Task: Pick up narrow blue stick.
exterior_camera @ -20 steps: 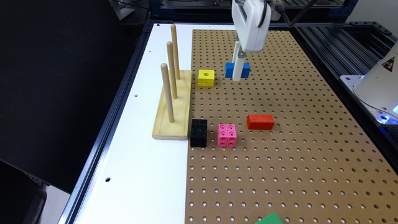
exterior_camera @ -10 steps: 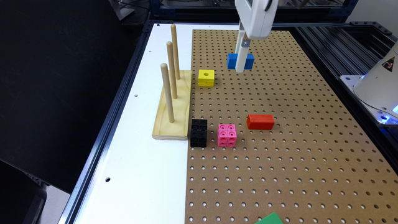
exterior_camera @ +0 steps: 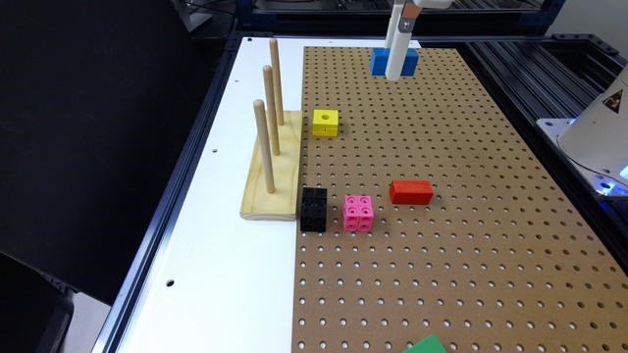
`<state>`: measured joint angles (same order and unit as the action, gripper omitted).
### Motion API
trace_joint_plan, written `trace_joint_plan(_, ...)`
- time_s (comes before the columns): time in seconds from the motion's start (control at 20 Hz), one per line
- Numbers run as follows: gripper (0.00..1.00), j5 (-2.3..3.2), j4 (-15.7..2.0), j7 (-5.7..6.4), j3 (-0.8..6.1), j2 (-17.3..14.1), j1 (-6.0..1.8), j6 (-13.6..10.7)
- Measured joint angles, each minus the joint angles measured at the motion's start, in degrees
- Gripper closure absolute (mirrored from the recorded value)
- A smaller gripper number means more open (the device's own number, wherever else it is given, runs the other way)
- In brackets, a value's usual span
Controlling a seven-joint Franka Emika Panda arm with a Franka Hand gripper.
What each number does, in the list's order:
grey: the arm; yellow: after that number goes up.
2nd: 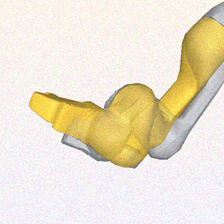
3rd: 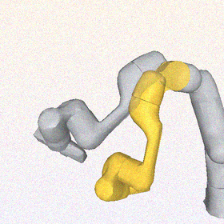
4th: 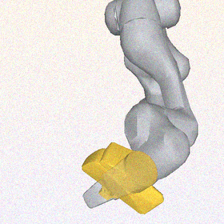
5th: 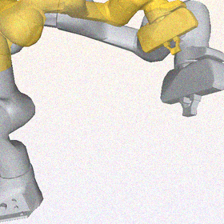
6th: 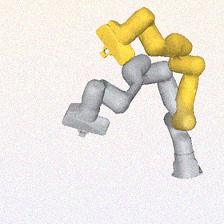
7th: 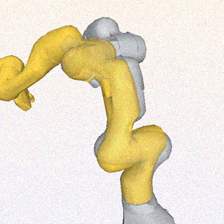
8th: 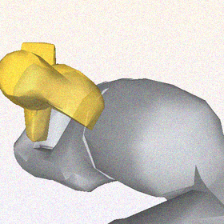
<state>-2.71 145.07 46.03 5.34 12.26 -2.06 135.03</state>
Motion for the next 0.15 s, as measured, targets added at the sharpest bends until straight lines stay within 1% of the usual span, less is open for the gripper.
trace_joint_plan(0.15,1.00,0.00,0.00,0.00,0.00,0.00,0.00,0.00)
